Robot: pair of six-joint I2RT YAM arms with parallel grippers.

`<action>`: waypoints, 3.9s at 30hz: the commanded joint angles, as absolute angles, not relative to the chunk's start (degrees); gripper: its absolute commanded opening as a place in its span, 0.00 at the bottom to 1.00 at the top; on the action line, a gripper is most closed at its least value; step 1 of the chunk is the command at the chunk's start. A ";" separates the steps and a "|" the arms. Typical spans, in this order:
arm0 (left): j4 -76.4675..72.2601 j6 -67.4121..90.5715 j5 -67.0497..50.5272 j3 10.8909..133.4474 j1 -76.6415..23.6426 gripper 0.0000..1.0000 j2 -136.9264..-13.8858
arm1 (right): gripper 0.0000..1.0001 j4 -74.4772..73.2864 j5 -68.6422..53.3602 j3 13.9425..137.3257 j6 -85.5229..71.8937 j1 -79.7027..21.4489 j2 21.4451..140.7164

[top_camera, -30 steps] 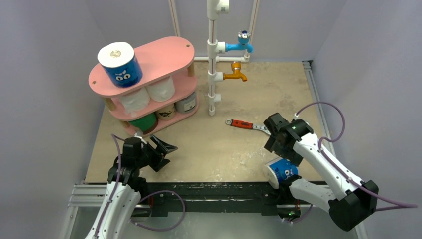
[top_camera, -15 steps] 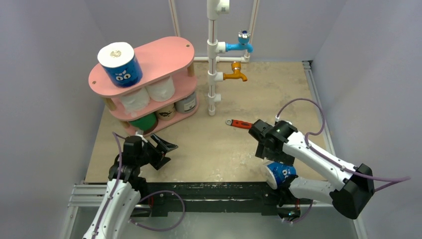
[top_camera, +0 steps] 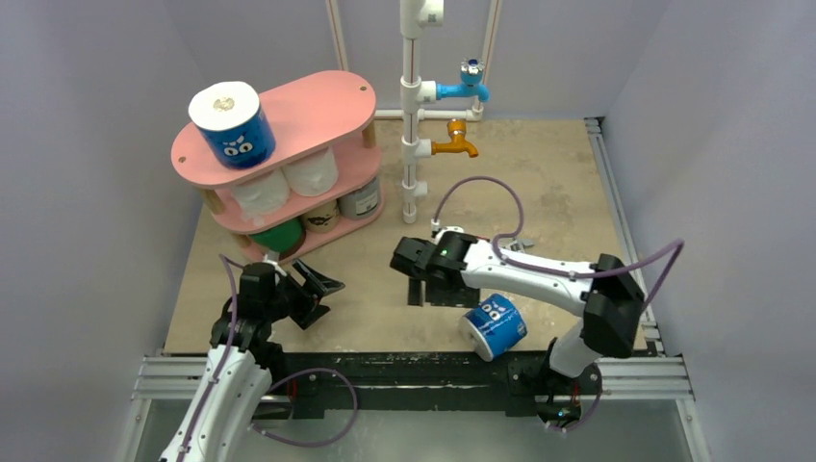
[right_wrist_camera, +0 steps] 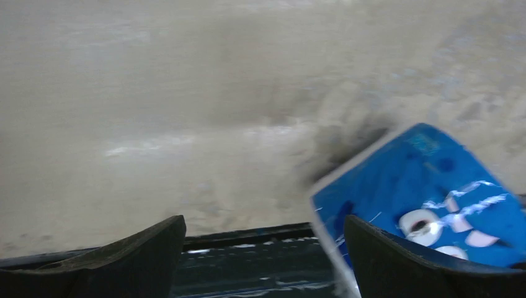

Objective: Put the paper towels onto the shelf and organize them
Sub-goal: Adjust the paper towel at the center of the board.

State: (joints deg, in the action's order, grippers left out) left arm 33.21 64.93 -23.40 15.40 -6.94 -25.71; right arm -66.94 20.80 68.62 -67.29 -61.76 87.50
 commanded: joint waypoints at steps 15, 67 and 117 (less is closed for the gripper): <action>25.64 61.03 -30.22 14.79 -7.51 0.77 -26.21 | 0.99 -63.93 33.17 59.65 -77.39 -48.82 63.18; 1.57 67.13 -14.17 14.53 -55.87 0.80 -35.31 | 0.99 -24.00 10.64 30.39 -68.54 -65.57 48.65; 32.49 70.30 18.60 20.12 -63.63 0.71 -12.07 | 0.14 -27.05 9.14 48.61 -44.36 -65.86 52.45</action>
State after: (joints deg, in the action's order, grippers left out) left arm 16.82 69.69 8.91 16.47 -63.53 -18.74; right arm -17.19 2.20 36.51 -52.03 -65.58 46.63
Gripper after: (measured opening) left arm 0.710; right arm 0.416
